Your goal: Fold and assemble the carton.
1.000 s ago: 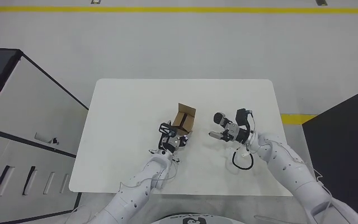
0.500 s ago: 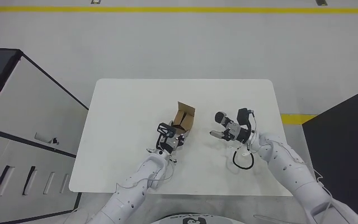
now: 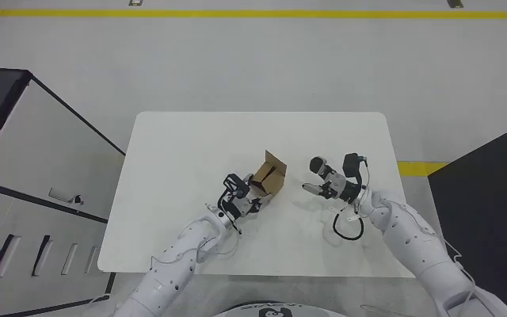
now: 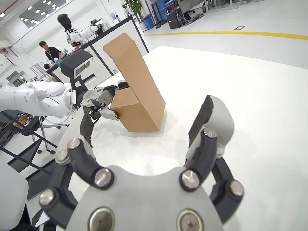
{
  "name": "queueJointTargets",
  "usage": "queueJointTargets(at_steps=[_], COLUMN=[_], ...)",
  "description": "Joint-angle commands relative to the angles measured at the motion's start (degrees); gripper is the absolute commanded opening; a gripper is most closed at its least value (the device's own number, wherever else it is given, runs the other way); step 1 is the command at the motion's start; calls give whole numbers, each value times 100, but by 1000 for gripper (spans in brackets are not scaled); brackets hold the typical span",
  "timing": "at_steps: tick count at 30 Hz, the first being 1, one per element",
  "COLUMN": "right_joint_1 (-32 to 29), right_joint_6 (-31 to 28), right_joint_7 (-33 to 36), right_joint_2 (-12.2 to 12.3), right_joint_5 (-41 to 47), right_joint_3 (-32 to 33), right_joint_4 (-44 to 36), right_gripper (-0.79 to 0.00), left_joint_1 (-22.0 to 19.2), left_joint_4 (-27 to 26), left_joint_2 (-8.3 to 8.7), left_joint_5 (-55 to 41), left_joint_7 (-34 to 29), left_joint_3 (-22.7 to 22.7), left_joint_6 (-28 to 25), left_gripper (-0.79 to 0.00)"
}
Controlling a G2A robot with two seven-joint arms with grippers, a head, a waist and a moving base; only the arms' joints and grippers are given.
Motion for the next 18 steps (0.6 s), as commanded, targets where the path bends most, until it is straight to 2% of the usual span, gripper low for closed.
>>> queueJointTargets(at_steps=[1, 9, 18], right_joint_1=[-6, -60, -251], right_joint_6=[0, 0, 0], right_joint_7=[-6, 48, 491], right_joint_2=[7, 7, 346], right_joint_5=[13, 76, 135], right_joint_3=[6, -2, 43], right_joint_4=[-6, -93, -575], right_gripper=[0, 0, 0], left_joint_1=[-11, -4, -113], left_joint_4=[2, -21, -10], left_joint_2=[13, 18, 161], left_joint_5=[44, 63, 654], left_joint_7=[-20, -57, 99], left_joint_3=[-5, -2, -120], left_joint_6=[-154, -170, -1019], left_gripper=[-785, -785, -785])
